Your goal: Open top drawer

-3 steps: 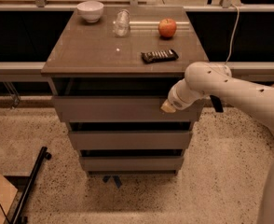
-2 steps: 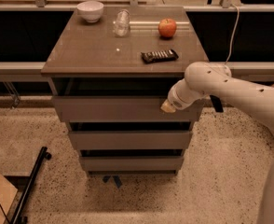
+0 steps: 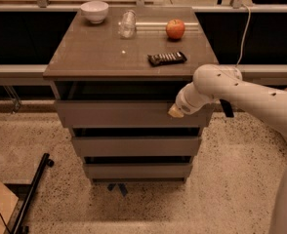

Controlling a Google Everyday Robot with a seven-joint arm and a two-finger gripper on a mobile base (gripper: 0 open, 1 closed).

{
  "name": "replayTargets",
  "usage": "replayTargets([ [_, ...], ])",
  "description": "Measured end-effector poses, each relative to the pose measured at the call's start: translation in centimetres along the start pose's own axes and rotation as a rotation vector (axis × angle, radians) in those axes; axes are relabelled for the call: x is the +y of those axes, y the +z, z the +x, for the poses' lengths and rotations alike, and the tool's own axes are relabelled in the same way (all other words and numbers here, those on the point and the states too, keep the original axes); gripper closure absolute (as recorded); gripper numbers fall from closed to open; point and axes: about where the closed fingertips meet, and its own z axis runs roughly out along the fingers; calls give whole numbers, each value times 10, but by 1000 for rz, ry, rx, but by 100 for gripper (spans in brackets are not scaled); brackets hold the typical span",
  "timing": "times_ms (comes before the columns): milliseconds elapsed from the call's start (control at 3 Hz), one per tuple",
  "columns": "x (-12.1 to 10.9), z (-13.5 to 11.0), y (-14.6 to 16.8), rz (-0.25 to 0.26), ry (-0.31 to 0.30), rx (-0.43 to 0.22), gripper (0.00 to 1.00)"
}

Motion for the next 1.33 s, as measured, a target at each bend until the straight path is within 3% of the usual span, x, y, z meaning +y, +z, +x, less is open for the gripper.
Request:
replayTargets([
  [333,0,0,0,0,0,0,11],
  [667,0,0,-1,0,0,0,15],
  [1000,29,11,-25,-54,0,28,39],
  [1333,29,11,-25,-55,0,29,68],
])
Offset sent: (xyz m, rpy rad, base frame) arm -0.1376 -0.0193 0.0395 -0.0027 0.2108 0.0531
